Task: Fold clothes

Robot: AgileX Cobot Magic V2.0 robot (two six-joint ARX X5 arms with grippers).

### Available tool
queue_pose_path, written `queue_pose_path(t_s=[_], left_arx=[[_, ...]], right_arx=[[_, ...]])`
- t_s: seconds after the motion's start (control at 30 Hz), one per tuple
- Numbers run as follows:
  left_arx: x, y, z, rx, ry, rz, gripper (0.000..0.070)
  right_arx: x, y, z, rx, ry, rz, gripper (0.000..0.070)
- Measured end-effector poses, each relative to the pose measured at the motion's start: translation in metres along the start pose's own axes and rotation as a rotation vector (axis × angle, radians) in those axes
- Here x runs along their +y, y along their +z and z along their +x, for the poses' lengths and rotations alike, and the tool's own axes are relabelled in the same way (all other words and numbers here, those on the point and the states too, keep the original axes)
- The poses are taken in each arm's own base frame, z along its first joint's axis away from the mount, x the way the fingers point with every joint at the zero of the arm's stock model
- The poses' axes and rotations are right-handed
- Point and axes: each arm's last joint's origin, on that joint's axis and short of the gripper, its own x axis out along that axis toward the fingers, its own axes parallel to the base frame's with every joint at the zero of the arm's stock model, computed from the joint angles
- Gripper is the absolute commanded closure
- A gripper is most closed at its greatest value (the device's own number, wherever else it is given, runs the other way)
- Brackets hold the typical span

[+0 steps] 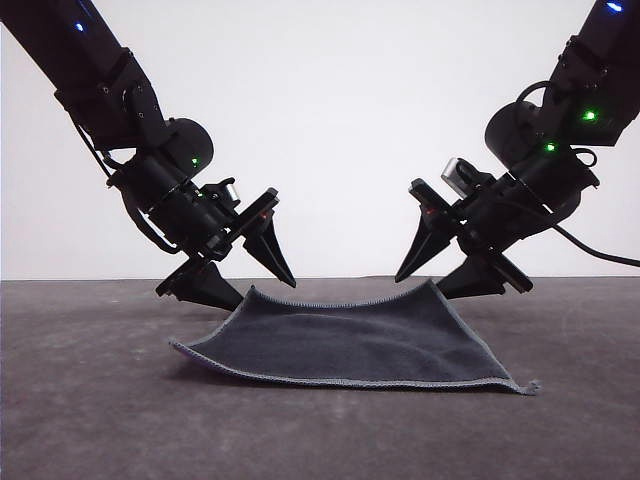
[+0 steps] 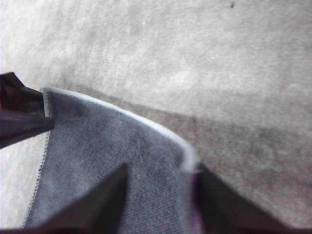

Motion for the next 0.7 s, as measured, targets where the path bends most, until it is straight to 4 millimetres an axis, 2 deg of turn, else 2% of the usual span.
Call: queue_pose_path(t_s=[0.07,0.13,0.4,0.7], left_arx=[[0.002,0.0,0.0,0.0,0.002,-0.004,0.0639],[0.003,0.001,-0.001,-0.004,0.004,-0.006,0.0697],[0.01,0.005,-0.007,-0.019,0.012,-0.018,0.0697],[0.012,-0.002,-0.009,0.053,0.0,-0.034,0.0697]], right_arx=[[0.0,0.0,0.0,-0.007,-0.017,-0.001,0.0664],[-0.001,0.0,0.0,-0.012,-0.03,-0.001,0.0696],[-0.001,0.0,0.0,-0.013,-0.033,-0.001,0.0697],[0.0,-0.001,-0.001,0.013,-0.001,0.004,0.0696]])
